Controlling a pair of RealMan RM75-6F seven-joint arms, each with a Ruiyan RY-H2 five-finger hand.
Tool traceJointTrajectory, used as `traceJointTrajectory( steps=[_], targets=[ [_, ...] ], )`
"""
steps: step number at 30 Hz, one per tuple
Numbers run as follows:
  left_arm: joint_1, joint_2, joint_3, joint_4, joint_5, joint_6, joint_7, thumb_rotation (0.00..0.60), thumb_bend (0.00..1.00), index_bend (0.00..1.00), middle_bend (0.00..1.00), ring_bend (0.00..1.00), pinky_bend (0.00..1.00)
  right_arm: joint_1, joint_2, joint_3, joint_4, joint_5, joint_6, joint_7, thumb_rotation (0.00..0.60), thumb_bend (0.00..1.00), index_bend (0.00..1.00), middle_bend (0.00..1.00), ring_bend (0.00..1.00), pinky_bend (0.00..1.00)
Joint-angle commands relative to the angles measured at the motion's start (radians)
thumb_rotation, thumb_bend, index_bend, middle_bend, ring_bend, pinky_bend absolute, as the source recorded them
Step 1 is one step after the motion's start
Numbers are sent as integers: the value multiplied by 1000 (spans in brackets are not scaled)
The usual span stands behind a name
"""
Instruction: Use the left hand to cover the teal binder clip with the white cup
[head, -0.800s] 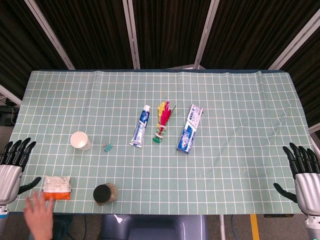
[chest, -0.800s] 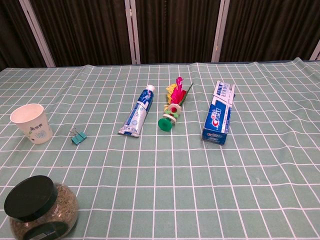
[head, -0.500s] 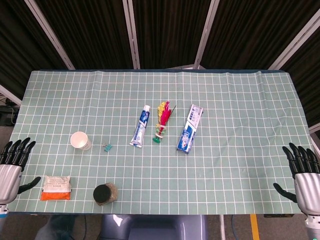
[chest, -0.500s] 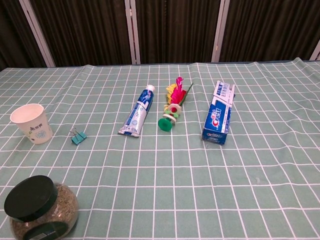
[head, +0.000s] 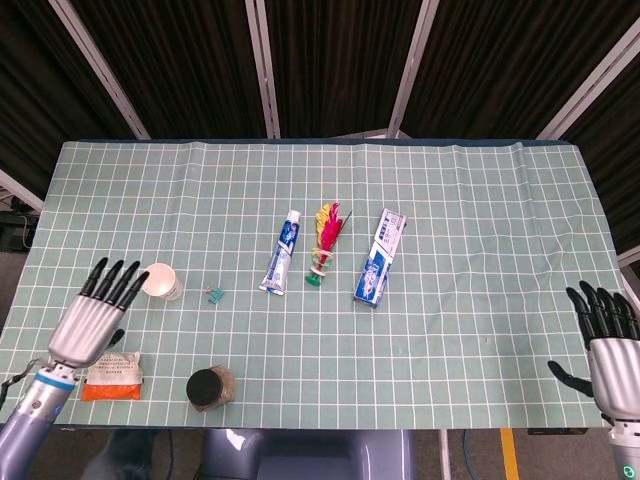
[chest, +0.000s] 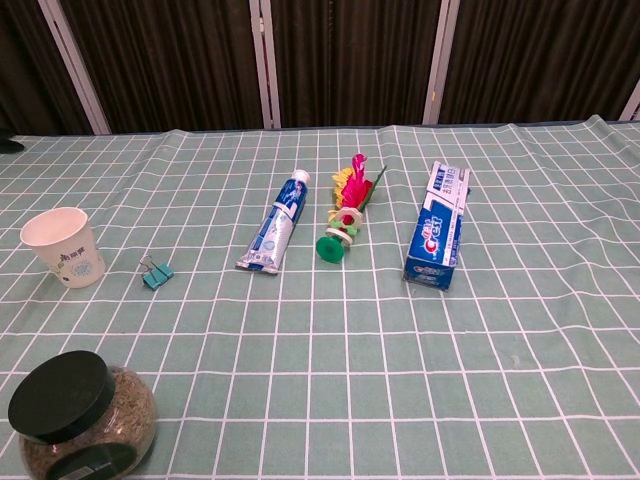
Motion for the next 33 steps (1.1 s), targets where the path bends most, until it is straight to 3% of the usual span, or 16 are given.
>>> traceJointTrajectory(
  steps=[1, 6, 13, 22, 25, 30, 33],
  targets=[
    [-107, -146, -16, 187, 56, -104, 199, 600, 0, 0, 0, 0, 0, 1, 0, 3, 2, 5, 0, -1, 600, 0, 0, 0, 0, 0],
    [-140, -206, -9, 267, 60, -132, 262, 600, 0, 7, 0, 0, 0, -1, -1, 9, 7, 22, 1, 0, 600, 0, 0, 0, 0, 0],
    [-180, -260, 2, 388, 88, -130, 343, 600, 0, 109, 0, 0, 17, 2, -1, 14, 17, 47, -10, 7, 600, 0, 0, 0, 0, 0],
    [-197, -292, 24, 471, 70, -144, 328, 600, 0, 187, 30, 1, 53, 5, -5, 16, 20, 57, -18, 7, 600, 0, 0, 0, 0, 0],
    [-204, -307, 30, 500, 69, -135, 296, 600, 0, 231, 109, 55, 129, 6, -5, 16, 20, 59, -19, 8, 600, 0, 0, 0, 0, 0],
    [-215, -347, 42, 581, 74, -107, 232, 600, 0, 408, 332, 278, 418, 6, -6, 18, 22, 65, -20, 10, 600, 0, 0, 0, 0, 0],
    [-213, -363, 41, 607, 57, -97, 200, 600, 0, 467, 399, 335, 469, 7, -6, 18, 22, 67, -21, 12, 600, 0, 0, 0, 0, 0]
  ],
)
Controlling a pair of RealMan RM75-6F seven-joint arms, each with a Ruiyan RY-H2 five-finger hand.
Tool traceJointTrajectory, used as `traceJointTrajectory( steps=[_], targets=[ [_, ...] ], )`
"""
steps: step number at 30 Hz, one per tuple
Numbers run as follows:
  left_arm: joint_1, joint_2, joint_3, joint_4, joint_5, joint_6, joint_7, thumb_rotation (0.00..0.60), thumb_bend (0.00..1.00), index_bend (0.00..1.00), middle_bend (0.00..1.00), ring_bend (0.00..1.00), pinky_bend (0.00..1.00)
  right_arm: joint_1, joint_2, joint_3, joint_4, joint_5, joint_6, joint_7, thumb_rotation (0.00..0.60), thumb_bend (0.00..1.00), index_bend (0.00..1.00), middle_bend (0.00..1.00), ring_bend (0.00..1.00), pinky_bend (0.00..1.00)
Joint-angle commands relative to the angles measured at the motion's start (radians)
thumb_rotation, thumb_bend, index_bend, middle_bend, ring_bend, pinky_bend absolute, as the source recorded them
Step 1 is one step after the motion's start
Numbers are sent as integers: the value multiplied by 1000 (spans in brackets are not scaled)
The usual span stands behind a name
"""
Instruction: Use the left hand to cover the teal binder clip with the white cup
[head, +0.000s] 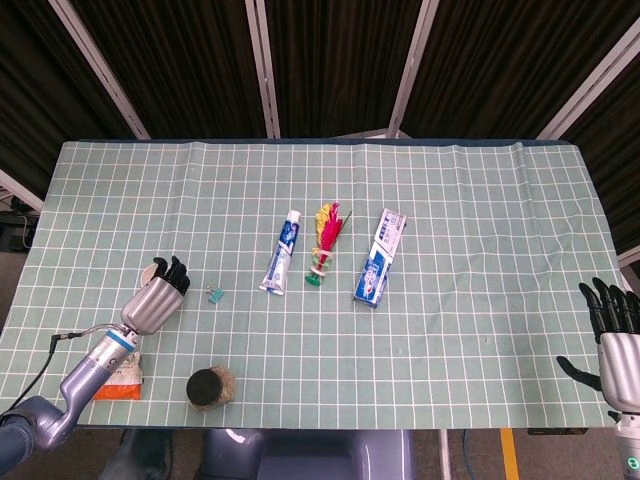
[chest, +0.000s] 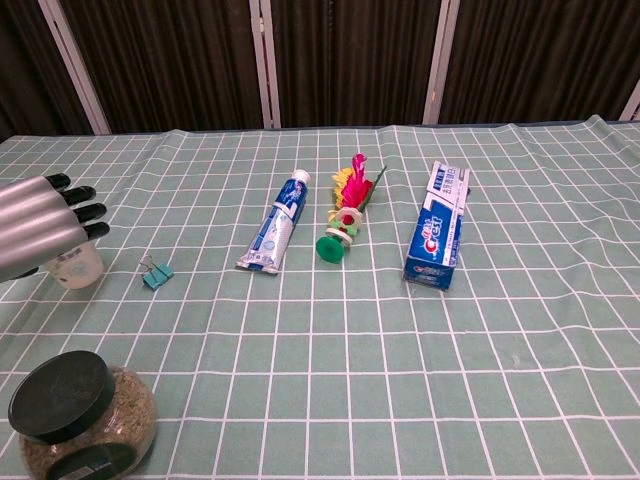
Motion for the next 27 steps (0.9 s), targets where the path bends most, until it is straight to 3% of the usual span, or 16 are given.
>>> traceJointTrajectory(
  steps=[1, 4, 7, 11, 15, 20, 27],
  targets=[
    [1, -19, 1, 23, -20, 18, -45, 600, 0, 471, 402, 338, 471, 0, 0, 0, 0, 0, -1, 1, 600, 0, 0, 0, 0, 0],
    [6, -14, -7, 10, -41, 33, -95, 600, 0, 478, 403, 339, 472, 1, 0, -1, 0, 0, -2, 1, 600, 0, 0, 0, 0, 0],
    [26, 9, -43, -46, -102, 60, -238, 600, 0, 481, 403, 338, 472, 0, 2, -3, -1, -2, -1, 4, 600, 0, 0, 0, 0, 0],
    [48, 111, -117, -197, -236, 30, -660, 600, 0, 477, 400, 334, 471, -1, 2, -5, 0, -3, -1, 7, 600, 0, 0, 0, 0, 0],
    [39, 257, -139, -350, -339, -149, -1100, 600, 0, 472, 365, 290, 432, 1, -2, -7, 0, -6, -3, 5, 600, 0, 0, 0, 0, 0],
    [7, 298, -110, -336, -352, -302, -1371, 600, 0, 471, 361, 278, 425, 4, -8, -7, 1, -8, -5, -8, 600, 0, 0, 0, 0, 0],
    [-23, 249, -61, -221, -309, -367, -1528, 600, 0, 471, 361, 278, 425, 8, -15, -9, 7, -1, -17, -13, 600, 0, 0, 0, 0, 0]
  ],
)
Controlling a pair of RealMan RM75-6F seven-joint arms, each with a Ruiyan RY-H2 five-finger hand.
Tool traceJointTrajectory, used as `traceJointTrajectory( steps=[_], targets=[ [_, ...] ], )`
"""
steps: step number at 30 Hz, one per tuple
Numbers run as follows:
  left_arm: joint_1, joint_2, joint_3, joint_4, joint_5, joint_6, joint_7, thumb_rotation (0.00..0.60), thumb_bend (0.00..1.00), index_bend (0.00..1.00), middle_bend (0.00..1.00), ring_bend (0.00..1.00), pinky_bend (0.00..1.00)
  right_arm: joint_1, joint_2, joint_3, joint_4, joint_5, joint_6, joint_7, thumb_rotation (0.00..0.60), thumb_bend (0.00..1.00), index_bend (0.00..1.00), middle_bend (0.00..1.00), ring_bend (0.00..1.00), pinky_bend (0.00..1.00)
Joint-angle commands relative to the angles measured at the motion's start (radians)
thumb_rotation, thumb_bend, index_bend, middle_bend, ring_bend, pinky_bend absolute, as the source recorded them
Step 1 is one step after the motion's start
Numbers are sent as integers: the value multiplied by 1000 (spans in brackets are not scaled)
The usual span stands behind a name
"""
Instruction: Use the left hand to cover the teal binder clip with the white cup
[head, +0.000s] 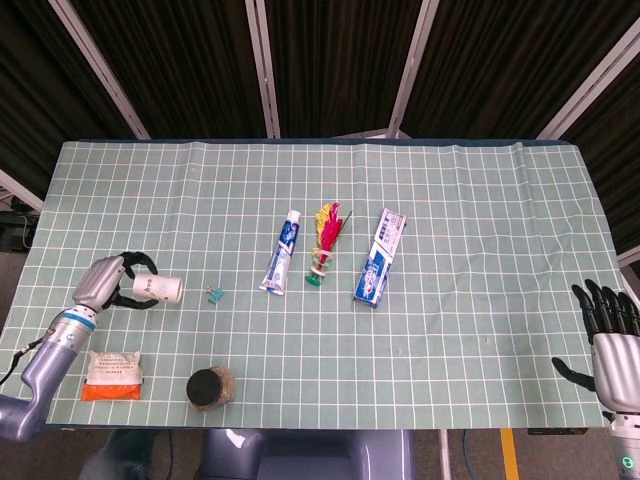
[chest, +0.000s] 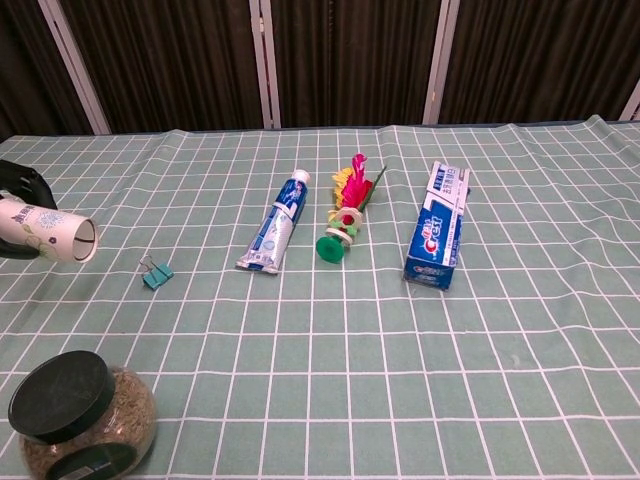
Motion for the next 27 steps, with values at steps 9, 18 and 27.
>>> traceJointTrajectory(
  steps=[9, 18, 27],
  targets=[
    [-37, -39, 70, 135, 50, -34, -66, 600, 0, 296, 168, 83, 181, -1, -3, 3, 8, 5, 5, 11, 600, 0, 0, 0, 0, 0],
    [11, 8, 89, 43, 135, 204, 354, 600, 0, 0, 0, 0, 0, -2, -1, 1, 7, 3, 6, 17, 600, 0, 0, 0, 0, 0],
    [70, -60, 49, -222, -24, 226, 1267, 600, 0, 55, 33, 0, 0, -5, 9, -1, 7, -9, 13, 38, 600, 0, 0, 0, 0, 0]
  ],
)
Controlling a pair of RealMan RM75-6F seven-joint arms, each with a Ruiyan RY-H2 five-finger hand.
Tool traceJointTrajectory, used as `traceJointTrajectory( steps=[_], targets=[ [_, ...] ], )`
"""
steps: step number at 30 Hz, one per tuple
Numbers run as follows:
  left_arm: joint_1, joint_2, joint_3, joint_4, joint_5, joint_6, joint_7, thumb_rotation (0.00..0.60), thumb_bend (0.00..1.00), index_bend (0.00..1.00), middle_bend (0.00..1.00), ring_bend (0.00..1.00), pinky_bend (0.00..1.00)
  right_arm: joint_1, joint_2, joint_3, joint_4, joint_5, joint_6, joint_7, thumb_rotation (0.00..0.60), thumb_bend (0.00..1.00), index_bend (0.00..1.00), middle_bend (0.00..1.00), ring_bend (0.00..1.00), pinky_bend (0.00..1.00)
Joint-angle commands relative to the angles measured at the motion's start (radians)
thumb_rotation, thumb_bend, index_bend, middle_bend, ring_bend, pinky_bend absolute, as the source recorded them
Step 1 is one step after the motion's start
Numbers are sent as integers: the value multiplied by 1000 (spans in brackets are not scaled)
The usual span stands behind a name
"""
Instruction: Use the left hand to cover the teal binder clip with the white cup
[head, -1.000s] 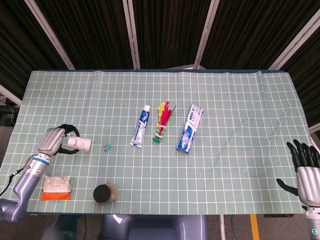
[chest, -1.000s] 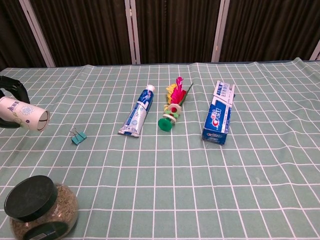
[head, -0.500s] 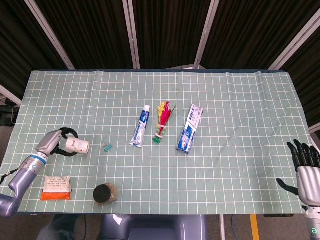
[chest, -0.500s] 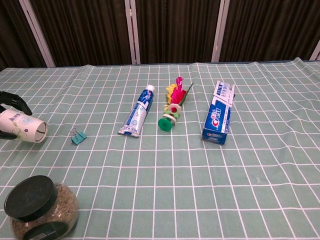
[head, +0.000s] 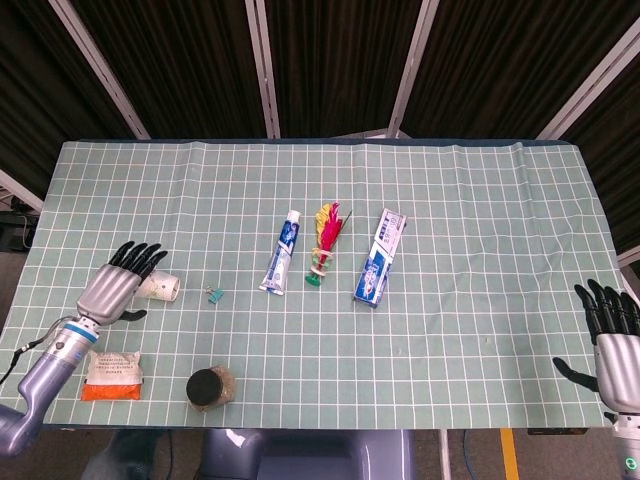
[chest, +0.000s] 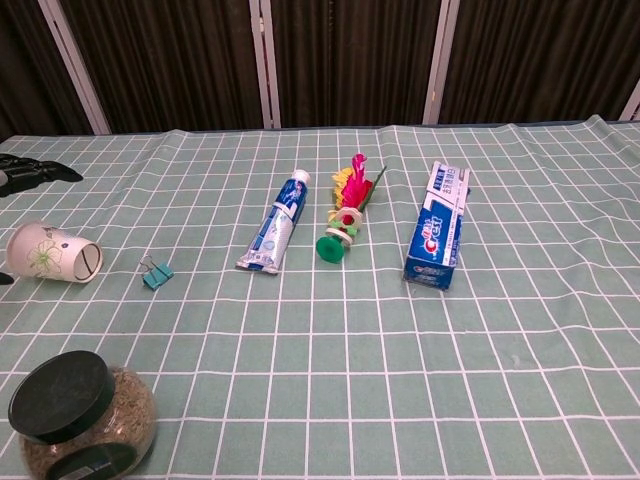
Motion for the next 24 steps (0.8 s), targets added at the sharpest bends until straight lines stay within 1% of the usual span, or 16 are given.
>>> traceJointTrajectory(
  steps=[1, 4, 7, 8, 9, 12, 16, 18, 24],
  targets=[
    [54, -69, -37, -203, -144, 50, 620, 600, 0, 57, 30, 0, 0, -1, 2, -1, 1, -2, 2, 5, 600, 0, 0, 0, 0, 0],
    [52, -101, -51, -224, -187, 59, 745, 600, 0, 57, 22, 0, 0, -2, 4, -1, 1, -3, 4, 8, 600, 0, 0, 0, 0, 0],
    [42, -132, -64, -224, -215, 69, 839, 600, 0, 57, 20, 0, 0, -3, 5, -1, 2, -2, 4, 10, 600, 0, 0, 0, 0, 0],
    [39, -141, -67, -218, -220, 73, 863, 600, 0, 57, 23, 0, 0, -3, 5, -1, 3, -1, 3, 10, 600, 0, 0, 0, 0, 0],
    [31, -159, -71, -194, -221, 85, 916, 600, 0, 57, 28, 1, 0, -2, 5, -1, 3, 2, -1, 10, 600, 0, 0, 0, 0, 0],
    [20, -196, -79, -146, -237, 95, 973, 600, 0, 57, 38, 11, 11, 0, 4, -1, 5, 6, -6, 6, 600, 0, 0, 0, 0, 0],
    [6, -213, -82, -113, -249, 79, 964, 600, 0, 61, 52, 28, 43, 0, 3, -1, 4, 6, -5, 1, 600, 0, 0, 0, 0, 0],
    [1, -217, -83, -100, -249, 73, 955, 600, 0, 83, 76, 52, 82, 1, 2, -1, 4, 6, -6, -1, 600, 0, 0, 0, 0, 0],
    [-46, -248, -87, 6, -240, 9, 833, 600, 0, 141, 133, 115, 146, 3, 0, 2, 6, 16, -12, -6, 600, 0, 0, 0, 0, 0]
  ],
)
